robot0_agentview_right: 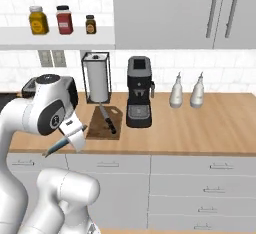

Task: Pick up the knife from the drawer and place it on the cutting board. Then place the meat from the plate to the cutting board.

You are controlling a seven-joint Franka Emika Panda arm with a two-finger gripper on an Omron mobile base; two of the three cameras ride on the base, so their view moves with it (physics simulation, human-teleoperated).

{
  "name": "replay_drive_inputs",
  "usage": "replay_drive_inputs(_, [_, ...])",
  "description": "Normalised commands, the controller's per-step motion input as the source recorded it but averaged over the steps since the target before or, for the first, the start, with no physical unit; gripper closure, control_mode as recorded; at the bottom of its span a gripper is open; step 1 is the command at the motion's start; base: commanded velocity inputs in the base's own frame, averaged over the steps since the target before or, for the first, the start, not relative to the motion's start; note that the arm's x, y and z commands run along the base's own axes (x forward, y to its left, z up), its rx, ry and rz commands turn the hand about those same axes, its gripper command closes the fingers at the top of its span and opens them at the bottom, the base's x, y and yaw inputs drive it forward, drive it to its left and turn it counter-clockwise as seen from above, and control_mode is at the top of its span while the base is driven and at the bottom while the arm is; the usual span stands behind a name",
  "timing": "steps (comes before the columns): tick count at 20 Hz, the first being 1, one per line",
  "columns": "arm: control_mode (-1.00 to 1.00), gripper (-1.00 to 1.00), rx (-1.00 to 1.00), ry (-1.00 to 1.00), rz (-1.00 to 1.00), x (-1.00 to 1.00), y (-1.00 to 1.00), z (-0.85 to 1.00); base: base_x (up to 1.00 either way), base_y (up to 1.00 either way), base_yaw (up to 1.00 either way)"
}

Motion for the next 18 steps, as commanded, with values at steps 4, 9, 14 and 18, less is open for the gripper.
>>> replay_drive_inputs(4, [1.0, 1.0, 0.0, 0.0, 0.0, 0.0, 0.0, 0.0, 0.83, -0.7, 0.28])
replay_drive_inputs(9, [-1.0, 1.0, 0.0, 0.0, 0.14, 0.23, 0.15, -0.05, 0.54, 0.01, 0.19])
replay_drive_inputs(14, [-1.0, 1.0, -0.01, 0.0, 0.29, 0.65, 0.48, -0.6, 0.0, 0.0, 0.0])
replay_drive_inputs(18, [-1.0, 1.0, -0.05, 0.03, 0.15, 1.0, 0.37, -0.99, 0.0, 0.0, 0.0])
